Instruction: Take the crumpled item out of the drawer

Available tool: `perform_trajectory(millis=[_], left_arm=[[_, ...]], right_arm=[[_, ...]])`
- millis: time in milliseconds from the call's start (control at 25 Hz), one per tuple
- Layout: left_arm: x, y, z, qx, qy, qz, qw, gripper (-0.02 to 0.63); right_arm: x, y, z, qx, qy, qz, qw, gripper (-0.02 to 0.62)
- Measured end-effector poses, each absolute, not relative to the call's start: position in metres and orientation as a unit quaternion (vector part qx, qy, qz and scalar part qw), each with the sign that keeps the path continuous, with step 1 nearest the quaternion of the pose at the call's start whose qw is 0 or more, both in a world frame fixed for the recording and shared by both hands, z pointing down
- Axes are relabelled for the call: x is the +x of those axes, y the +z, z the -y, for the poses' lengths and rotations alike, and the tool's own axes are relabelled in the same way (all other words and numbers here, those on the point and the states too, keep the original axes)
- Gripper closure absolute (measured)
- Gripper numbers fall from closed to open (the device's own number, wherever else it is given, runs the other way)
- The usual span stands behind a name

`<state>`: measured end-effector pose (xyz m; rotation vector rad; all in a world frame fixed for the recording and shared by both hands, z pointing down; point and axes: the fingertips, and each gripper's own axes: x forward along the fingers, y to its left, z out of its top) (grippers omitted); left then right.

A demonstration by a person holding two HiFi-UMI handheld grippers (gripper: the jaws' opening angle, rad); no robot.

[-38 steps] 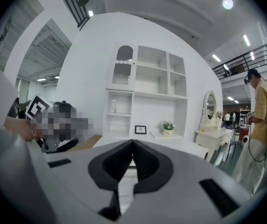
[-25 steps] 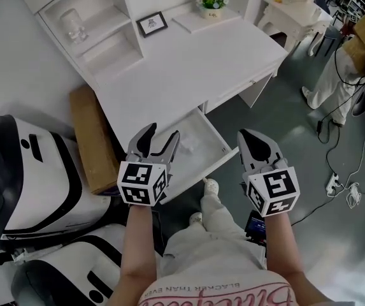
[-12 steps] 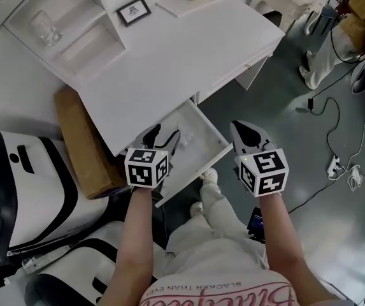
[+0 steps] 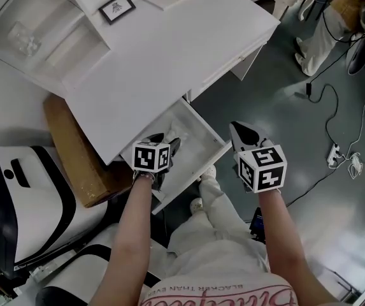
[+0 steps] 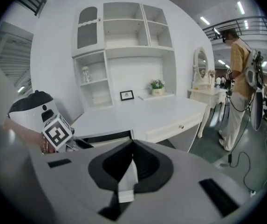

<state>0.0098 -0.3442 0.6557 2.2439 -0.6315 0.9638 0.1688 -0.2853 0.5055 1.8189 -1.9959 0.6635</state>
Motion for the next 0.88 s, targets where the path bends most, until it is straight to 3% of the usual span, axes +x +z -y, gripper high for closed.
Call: perform_trajectory(millis=[640,880], left_arm=[[-0.001,0.788,0.364,0.769,0.454,0.331,0.305,0.356],[-0.002,0.803,0.371,0.767,0.449,0.347,0.299,0.356]], right_arm=[[0.186,0.525,0.287,0.629,0.253,0.708,0.2,0.589],[0.186,0.538,0.282,0.616,0.261,0.713,0.211,0.589]])
